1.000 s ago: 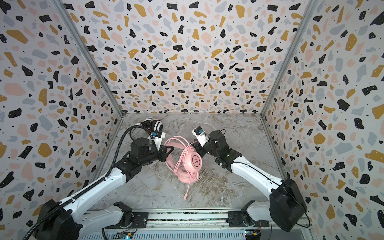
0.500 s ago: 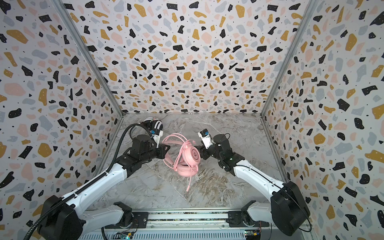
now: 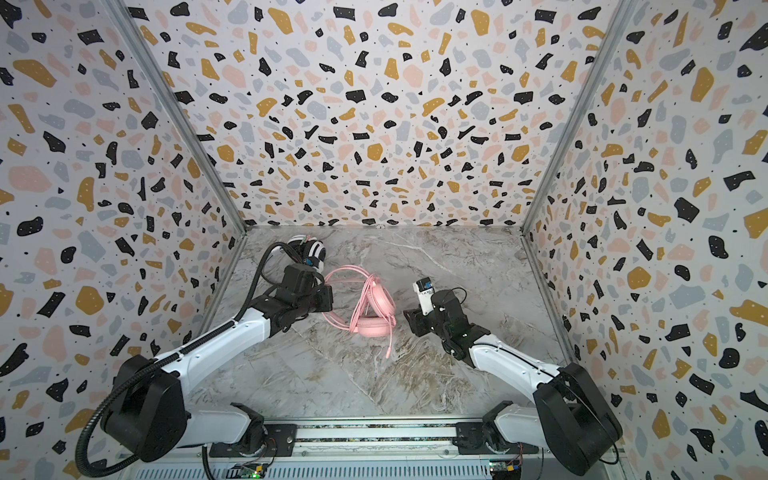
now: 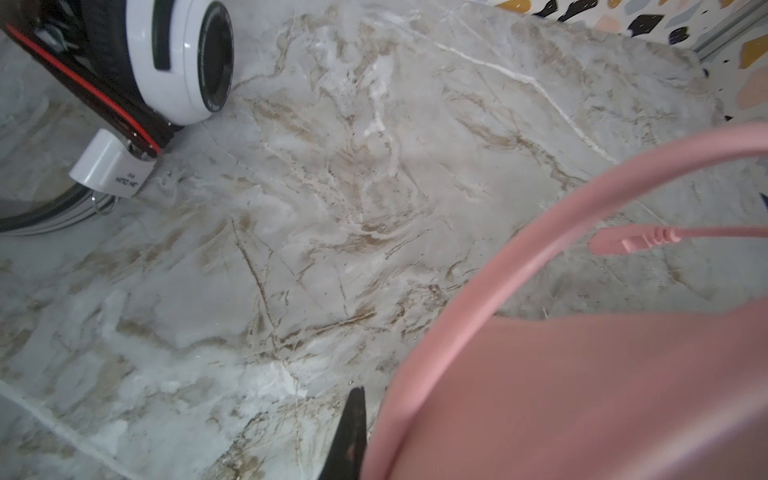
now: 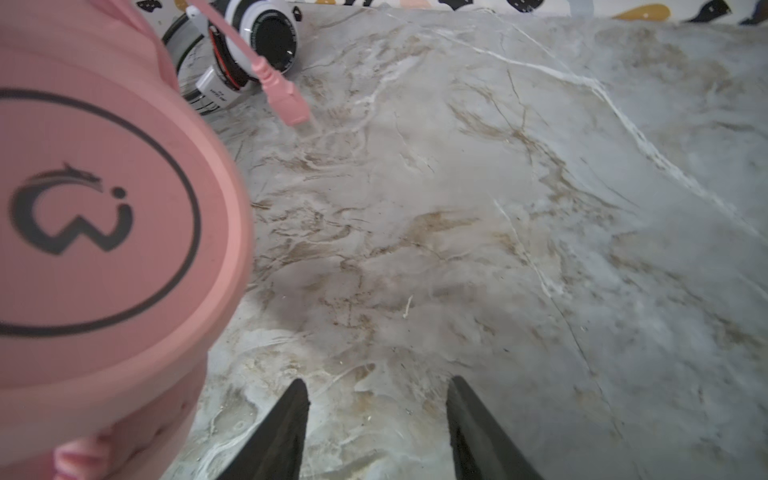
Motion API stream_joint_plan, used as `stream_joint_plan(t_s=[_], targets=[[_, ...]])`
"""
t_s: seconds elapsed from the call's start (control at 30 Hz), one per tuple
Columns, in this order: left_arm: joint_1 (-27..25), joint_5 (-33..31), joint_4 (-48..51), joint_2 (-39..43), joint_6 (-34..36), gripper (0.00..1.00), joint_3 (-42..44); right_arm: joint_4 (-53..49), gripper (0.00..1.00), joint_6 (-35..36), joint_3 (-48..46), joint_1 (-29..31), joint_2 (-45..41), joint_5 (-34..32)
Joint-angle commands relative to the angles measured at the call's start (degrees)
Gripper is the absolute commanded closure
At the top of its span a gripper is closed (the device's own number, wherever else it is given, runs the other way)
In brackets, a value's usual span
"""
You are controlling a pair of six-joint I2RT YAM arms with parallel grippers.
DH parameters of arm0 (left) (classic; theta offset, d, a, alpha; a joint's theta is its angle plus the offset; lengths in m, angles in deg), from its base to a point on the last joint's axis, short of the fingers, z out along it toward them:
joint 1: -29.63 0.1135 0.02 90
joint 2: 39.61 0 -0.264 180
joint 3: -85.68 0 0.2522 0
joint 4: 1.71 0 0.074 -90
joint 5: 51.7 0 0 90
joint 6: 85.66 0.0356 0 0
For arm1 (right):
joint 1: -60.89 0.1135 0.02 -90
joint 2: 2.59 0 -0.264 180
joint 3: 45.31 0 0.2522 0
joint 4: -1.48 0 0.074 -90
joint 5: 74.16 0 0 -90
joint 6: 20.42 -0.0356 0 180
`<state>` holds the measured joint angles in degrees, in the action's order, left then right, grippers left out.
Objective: Wrap the headphones
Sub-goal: 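Set the wrapped pink headset on the table with the left gripper and release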
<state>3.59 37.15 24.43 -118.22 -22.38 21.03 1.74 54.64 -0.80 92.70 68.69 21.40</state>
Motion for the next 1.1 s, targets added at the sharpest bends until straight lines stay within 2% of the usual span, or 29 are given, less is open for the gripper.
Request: stream_joint_plan(t_s=[0.0,0.13,0.3,0.53,0.83,1.07], targets=[[-0.13,0.27,-6.84,-2.40,-3.81,1.00,-1.65,7.41,0.45,-4.77,-4.19,-2.56,-1.44,-0.67],[-0.28,-0.51,-9.87,-7.28,-5.64,1.00,-2.38,11.20,0.45,-6.05,-6.96,-5.22,-0.04,0.25],[-0.42,-1.28,-9.48,-15.07,-6.15,1.00,-6.75,12.18,0.45,-6.49,-7.50,-5.71,-0.22,0.68],[-0.39,-0.52,-5.20,-27.35,-6.34,1.00,-16.91,12.74,0.45,-6.56,-8.07,-5.75,-0.77,0.63],[-0.34,-0.49,-3.98,-36.09,-7.95,1.00,-25.88,13.38,0.45,-6.52,-7.89,-5.71,0.17,1.03],[-0.24,4.43,-4.14,-39.34,-8.71,0.87,-28.85,13.56,0.45,-6.66,-8.40,-5.76,-0.62,-0.29]])
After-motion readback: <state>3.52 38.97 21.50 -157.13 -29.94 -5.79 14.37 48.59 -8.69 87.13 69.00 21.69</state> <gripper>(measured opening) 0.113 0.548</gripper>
